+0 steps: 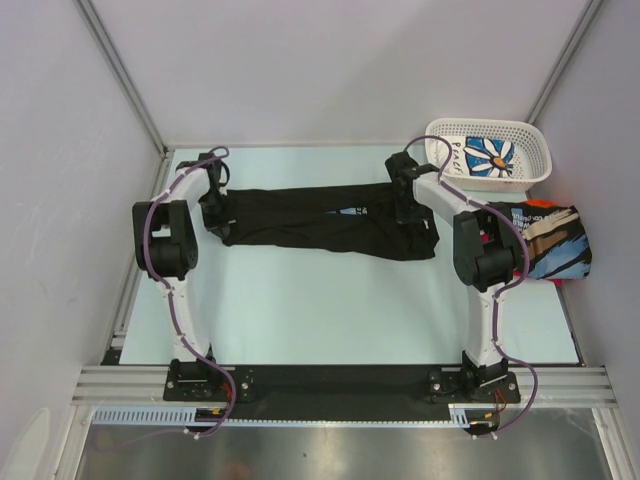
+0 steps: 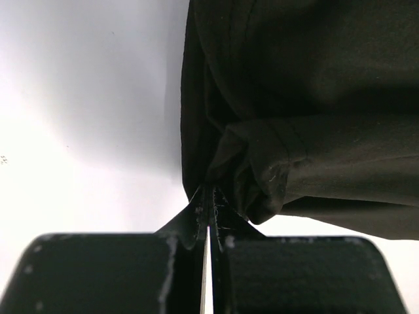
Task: Fold and stack the t-shirts
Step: Fold the other side of the tshirt into a rectangle
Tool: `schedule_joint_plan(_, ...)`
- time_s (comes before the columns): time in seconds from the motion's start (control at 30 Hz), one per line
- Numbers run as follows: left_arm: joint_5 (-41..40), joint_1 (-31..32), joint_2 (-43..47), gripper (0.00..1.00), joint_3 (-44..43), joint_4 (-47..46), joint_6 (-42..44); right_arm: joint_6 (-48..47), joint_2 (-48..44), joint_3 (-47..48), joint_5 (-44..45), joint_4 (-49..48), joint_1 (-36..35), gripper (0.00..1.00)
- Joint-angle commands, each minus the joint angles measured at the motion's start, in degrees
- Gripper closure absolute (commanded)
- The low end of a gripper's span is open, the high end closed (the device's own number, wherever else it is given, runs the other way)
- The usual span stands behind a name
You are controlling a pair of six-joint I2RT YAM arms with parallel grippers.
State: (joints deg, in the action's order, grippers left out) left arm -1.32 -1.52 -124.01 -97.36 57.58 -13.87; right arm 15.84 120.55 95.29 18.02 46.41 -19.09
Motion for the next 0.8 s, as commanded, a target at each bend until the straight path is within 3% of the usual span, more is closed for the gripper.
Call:
schedule_joint_plan(0.0, -2.0, 0.0, -0.2, 1.0, -0.2, 0.2, 0.5, 0.0, -1.9, 0.8, 2.0, -0.4, 0.3, 1.0)
schedule_joint_plan(0.77, -12.2, -6.0, -3.5, 1.0, 0.2, 4.6, -1.0, 3.0, 1.0, 1.1, 11.9, 2.7, 3.0, 1.0)
